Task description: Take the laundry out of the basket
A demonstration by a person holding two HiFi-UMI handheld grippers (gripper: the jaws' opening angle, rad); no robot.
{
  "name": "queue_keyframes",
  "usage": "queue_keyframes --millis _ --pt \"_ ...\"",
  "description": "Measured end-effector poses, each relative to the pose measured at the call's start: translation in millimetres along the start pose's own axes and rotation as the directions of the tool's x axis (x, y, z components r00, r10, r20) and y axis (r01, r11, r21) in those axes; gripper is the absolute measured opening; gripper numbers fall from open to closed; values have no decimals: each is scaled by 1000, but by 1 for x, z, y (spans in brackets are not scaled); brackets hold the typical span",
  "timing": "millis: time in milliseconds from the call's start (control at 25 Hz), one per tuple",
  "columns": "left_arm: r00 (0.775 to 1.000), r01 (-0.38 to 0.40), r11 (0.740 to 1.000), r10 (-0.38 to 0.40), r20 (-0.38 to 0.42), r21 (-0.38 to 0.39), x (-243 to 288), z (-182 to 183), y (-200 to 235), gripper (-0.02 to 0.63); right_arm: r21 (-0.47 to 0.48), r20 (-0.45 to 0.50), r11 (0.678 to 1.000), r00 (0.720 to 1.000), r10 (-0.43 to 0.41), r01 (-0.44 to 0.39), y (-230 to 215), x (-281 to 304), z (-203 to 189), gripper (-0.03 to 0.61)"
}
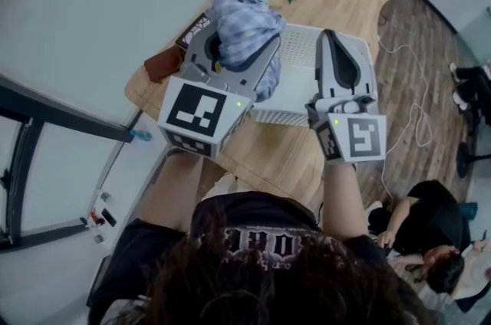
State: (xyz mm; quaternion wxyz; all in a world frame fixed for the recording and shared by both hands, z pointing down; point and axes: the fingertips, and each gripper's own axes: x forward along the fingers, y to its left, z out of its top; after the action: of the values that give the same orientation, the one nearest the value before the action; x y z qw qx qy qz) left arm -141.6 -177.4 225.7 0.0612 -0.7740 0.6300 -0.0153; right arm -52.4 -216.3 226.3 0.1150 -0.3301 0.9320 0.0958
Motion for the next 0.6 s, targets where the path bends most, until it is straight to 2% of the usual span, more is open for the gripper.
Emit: queue_keyframes --millis 280,520,600 --pt "994 -111 994 111 -16 7 -34 -15 18 236 34 2 997 997 75 -75 33 6 -1 28" --pt "985 -170 985 169 -28 -7 -60 -26 31 236 51 -3 991 992 123 -122 61 8 -11 28" --pt "982 -184 983 184 -34 3 -68 -30 36 236 68 -9 991 993 116 -116 68 10 -11 28"
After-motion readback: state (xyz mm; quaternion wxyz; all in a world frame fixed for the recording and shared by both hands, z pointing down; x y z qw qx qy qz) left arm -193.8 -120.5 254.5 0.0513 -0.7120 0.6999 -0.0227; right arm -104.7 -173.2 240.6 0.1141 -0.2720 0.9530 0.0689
